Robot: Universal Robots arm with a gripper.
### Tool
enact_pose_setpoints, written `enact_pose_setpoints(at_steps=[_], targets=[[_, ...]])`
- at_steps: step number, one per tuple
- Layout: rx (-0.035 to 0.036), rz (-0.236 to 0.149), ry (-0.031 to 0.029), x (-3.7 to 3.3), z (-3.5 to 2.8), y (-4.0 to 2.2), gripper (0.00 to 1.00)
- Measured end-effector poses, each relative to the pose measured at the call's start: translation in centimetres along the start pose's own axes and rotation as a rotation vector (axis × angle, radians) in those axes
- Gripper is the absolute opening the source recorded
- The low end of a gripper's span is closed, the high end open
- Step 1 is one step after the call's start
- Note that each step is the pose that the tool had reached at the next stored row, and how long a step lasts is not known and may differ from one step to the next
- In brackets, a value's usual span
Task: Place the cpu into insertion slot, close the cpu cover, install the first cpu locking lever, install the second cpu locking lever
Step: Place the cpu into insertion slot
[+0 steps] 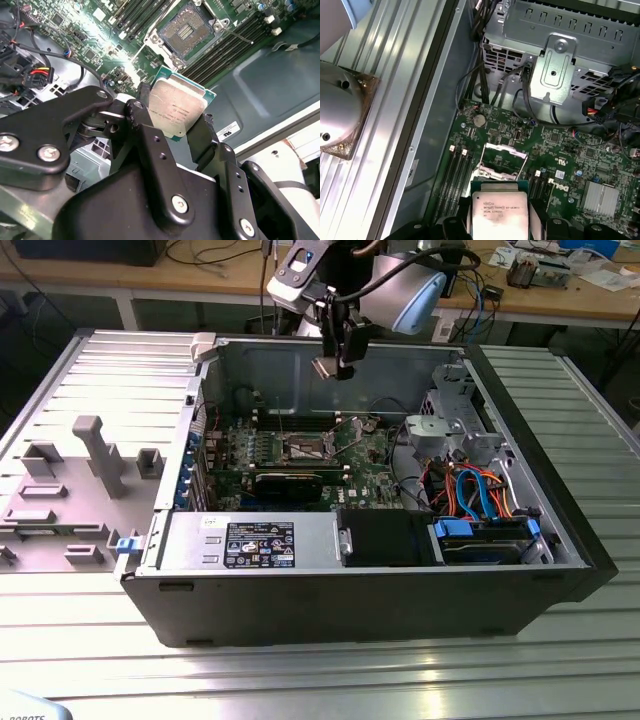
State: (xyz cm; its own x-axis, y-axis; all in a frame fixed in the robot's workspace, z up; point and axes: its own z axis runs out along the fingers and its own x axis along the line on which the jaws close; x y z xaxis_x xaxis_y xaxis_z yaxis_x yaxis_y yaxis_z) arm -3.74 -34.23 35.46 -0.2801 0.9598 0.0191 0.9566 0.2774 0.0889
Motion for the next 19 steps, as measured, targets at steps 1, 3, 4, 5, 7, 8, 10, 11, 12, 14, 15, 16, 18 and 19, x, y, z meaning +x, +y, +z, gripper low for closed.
enact_pose_setpoints(at_steps=[1, 3, 4, 5, 7, 8, 10, 11, 12, 14, 15, 16, 18, 19], targets=[[-0.0002, 0.005, -0.0004, 0.00, 0.01, 0.00, 0.54], [-0.0005, 0.023, -0.0020, 0.00, 0.02, -0.01, 0.54], [-0.0006, 0.030, -0.0027, 0.00, 0.02, -0.01, 0.54], [-0.0008, 0.042, -0.0038, 0.02, 0.02, -0.05, 0.54], [-0.0012, 0.061, -0.0055, 0.02, 0.03, -0.06, 0.54], [-0.0014, 0.068, -0.0060, 0.02, 0.03, -0.06, 0.54], [-0.0017, 0.085, -0.0075, 0.02, 0.04, -0.08, 0.54], [-0.0018, 0.092, -0.0083, 0.02, 0.04, -0.08, 0.54], [-0.0020, 0.099, -0.0088, 0.02, 0.05, -0.08, 0.54], [-0.0026, 0.130, -0.0115, 0.03, 0.08, -0.08, 0.54], [-0.0028, 0.144, -0.0129, 0.02, 0.08, -0.08, 0.54], [-0.0031, 0.158, -0.0141, 0.02, 0.09, -0.09, 0.54], [-0.0037, 0.196, -0.0176, 0.02, 0.10, -0.09, 0.54], [-0.0038, 0.203, -0.0181, 0.02, 0.10, -0.09, 0.54]])
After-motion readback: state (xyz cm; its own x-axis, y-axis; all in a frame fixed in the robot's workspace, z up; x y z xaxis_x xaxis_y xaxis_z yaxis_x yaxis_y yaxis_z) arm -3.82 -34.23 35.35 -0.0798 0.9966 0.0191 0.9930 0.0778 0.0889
